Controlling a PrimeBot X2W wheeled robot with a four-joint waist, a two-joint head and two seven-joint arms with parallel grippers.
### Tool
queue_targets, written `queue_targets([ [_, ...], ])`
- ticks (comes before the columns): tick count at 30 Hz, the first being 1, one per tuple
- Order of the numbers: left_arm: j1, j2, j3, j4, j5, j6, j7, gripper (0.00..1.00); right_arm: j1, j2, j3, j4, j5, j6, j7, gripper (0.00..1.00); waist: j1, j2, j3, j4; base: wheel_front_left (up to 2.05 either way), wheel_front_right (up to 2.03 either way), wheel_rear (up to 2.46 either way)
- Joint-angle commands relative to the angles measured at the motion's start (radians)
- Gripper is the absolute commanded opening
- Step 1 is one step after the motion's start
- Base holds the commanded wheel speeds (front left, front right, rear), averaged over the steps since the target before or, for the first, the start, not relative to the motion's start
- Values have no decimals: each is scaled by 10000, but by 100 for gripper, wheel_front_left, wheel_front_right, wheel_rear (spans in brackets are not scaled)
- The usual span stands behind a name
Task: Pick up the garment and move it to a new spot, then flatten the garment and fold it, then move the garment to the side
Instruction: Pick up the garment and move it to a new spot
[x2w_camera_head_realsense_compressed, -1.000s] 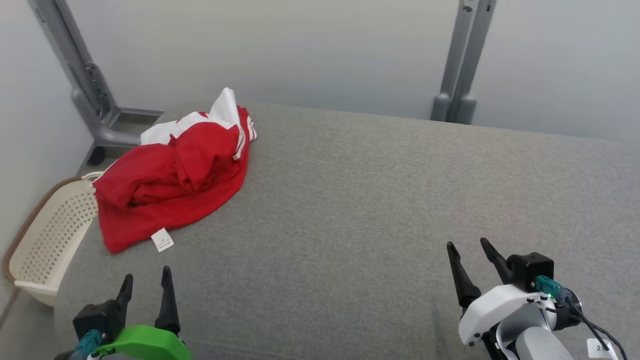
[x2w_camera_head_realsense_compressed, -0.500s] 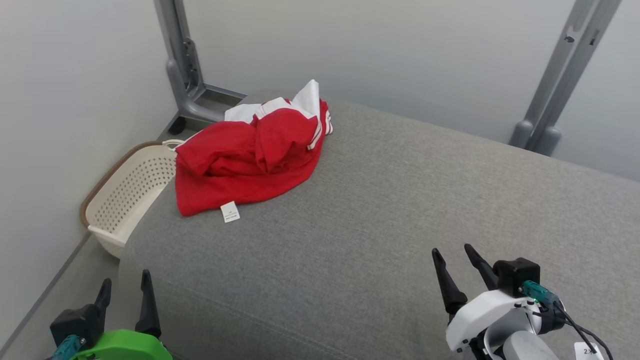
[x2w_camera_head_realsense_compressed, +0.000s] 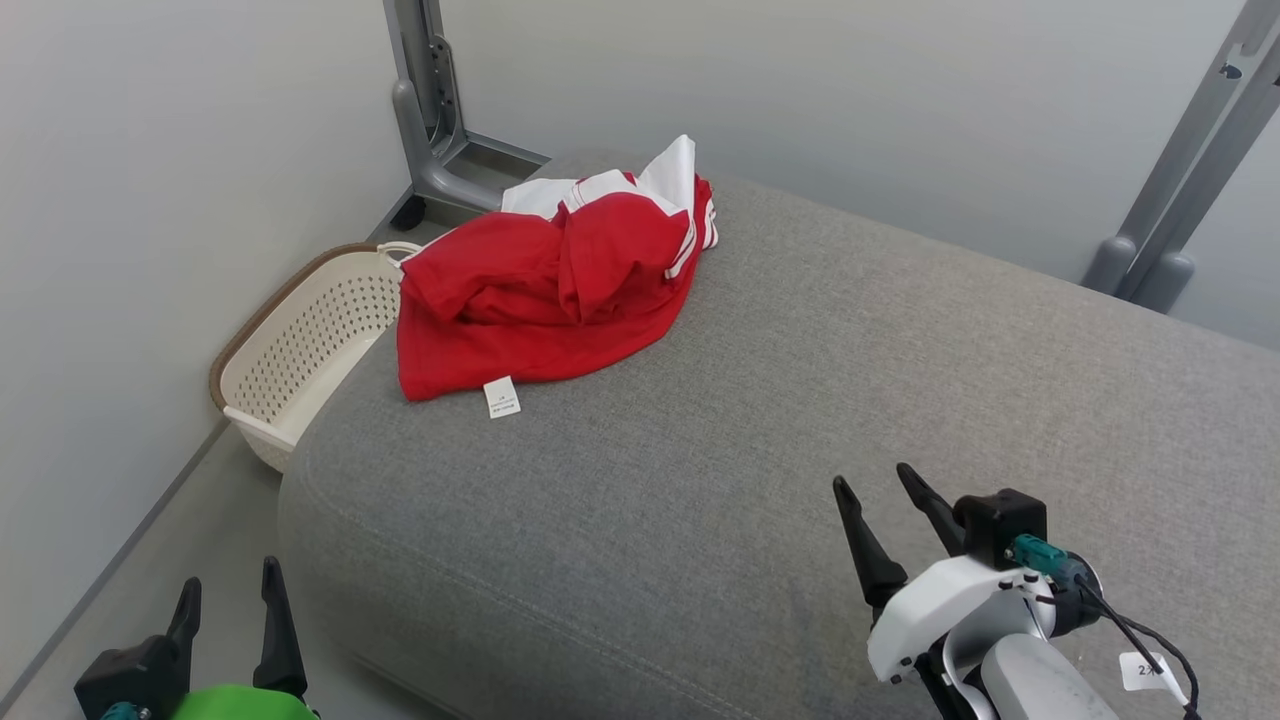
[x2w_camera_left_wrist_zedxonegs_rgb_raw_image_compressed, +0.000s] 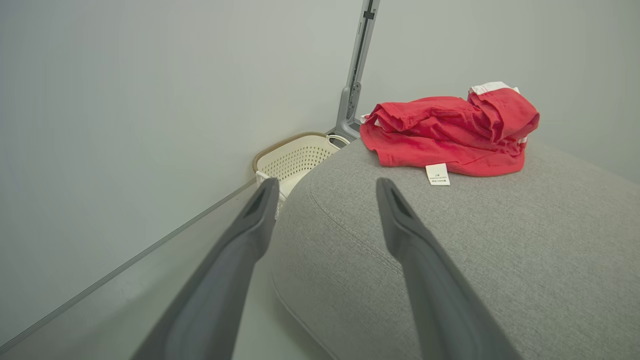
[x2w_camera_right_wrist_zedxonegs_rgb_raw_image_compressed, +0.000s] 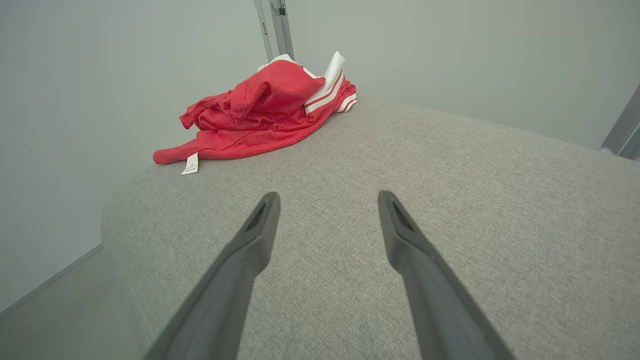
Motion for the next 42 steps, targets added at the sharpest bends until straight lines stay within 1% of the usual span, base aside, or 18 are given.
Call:
queue_targets([
  [1,110,12,-1,-76,-34,82,-14,100,-137,-40,35,39,-61,1,-25,100,0,0,22,18,0,0,0],
  [5,-19,36,-86,-123,-28,81,61,100,-175,-42,101,102,-53,1,-45,100,0,0,39,26,0,0,0],
  [10,-345,46,-339,24,24,-96,286,100,-99,-40,126,63,102,1,-104,100,0,0,41,15,0,0,0],
  [12,-735,51,-475,266,-23,-262,410,100,14,-39,154,-13,195,1,-106,100,0,0,51,10,0,0,0],
  [15,-1662,79,-845,872,42,-607,759,100,192,-48,-36,-89,25,1,-67,100,0,0,103,10,0,0,0],
  [17,-2332,3,-1236,1467,-36,-989,1335,100,272,-40,-229,-247,-146,1,13,100,0,0,238,-42,0,0,0],
  [23,-4827,-175,-1530,2794,-401,-1602,2274,100,-74,-51,-555,-1311,-1064,-3,834,100,0,0,1704,-970,0,0,0],
  [27,-6504,-136,-1510,3680,-752,-1813,2874,100,-234,-51,-667,-2220,-1700,-3,1450,100,0,0,2723,-1520,0,0,0],
  [29,-7254,-53,-1595,4097,-836,-1893,3185,100,-271,-51,-740,-2660,-1917,-3,1714,100,0,0,3133,-1777,0,0,0],
  [30,-7597,13,-1787,4261,-761,-1975,3365,100,-241,-50,-800,-2870,-2018,-3,1823,100,0,0,3299,-1885,0,0,0],
  [37,-9435,218,-2525,5077,-1472,-2113,4373,100,2,-54,-1121,-4193,-2306,-3,2404,100,0,0,4313,-2647,0,0,0],
  [40,-10002,369,-3064,5234,-1759,-2113,4837,100,24,-58,-1321,-4616,-2235,-3,2534,100,0,0,4673,-2839,0,0,0],
  [42,-10306,498,-3194,5512,-1811,-2112,5009,100,29,-52,-1409,-4826,-2229,-3,2547,100,0,0,4857,-2948,0,0,0],
])
